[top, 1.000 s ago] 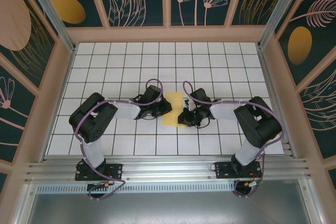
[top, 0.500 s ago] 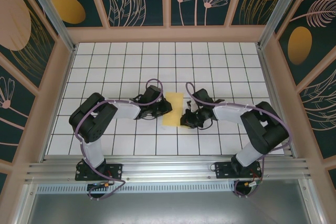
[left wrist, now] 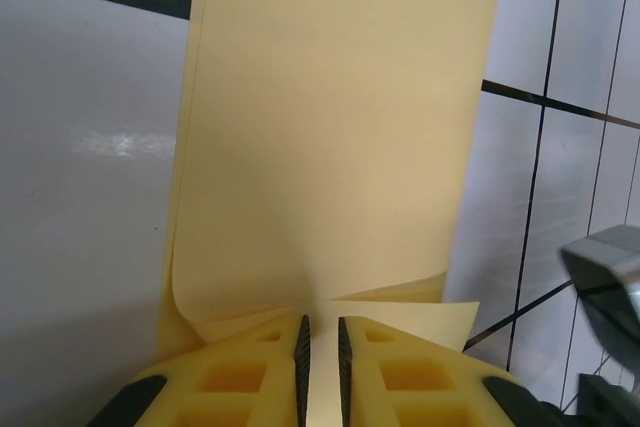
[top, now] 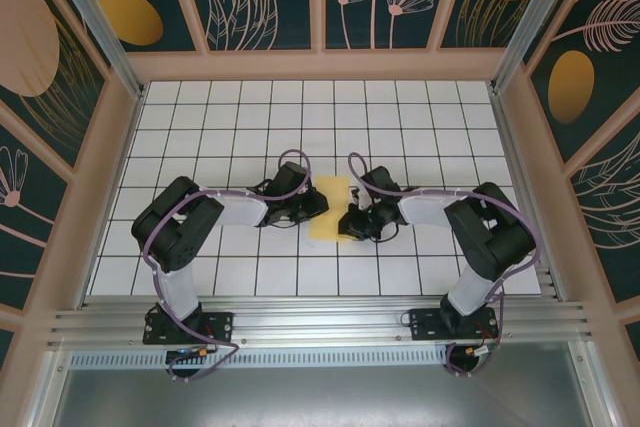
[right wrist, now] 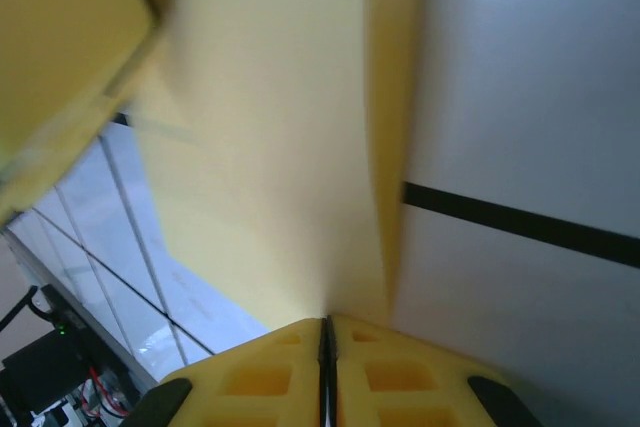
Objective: Fold a paper plane with a square sheet of paper (pick it up from the middle)
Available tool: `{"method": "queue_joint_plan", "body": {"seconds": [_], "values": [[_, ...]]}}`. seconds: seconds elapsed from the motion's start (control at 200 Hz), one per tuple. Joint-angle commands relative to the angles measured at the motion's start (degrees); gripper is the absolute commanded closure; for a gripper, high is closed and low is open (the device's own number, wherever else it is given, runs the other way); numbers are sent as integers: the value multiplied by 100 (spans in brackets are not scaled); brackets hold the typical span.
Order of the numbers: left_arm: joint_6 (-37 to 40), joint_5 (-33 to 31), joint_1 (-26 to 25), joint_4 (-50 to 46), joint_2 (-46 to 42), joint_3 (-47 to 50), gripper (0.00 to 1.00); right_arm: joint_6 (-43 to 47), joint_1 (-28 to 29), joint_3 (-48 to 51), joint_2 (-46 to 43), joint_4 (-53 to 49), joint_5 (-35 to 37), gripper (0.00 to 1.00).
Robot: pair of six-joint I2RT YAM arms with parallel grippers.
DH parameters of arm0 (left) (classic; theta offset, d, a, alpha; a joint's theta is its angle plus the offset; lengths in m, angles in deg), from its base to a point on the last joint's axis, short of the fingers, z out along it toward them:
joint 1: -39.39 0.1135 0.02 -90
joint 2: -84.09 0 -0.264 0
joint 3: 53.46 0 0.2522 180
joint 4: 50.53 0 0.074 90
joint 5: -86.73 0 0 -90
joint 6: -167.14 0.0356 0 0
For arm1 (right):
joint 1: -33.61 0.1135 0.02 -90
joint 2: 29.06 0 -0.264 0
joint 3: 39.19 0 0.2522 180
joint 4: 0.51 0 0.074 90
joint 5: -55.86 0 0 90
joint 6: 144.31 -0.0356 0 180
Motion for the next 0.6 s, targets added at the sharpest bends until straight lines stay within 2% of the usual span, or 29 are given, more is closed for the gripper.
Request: {"method": "queue_joint_plan", "body": {"seconds": [0.0, 0.16, 0.24, 0.435, 0.595], "values": [[241, 10, 2, -402, 15, -153, 78, -27, 7, 157, 93, -14, 175, 88], [330, 48, 7, -493, -339, -281, 70, -53, 6, 220, 93, 59, 140, 88], [317, 139, 2, -438, -536, -264, 70, -59, 8, 223, 96, 59, 183, 88], [8, 449, -119, -29, -731, -8, 86, -109, 7, 253, 129, 95, 211, 88], [-171, 348, -311, 25, -548, 0, 96, -137, 7, 308, 130, 132, 226, 89]]}}
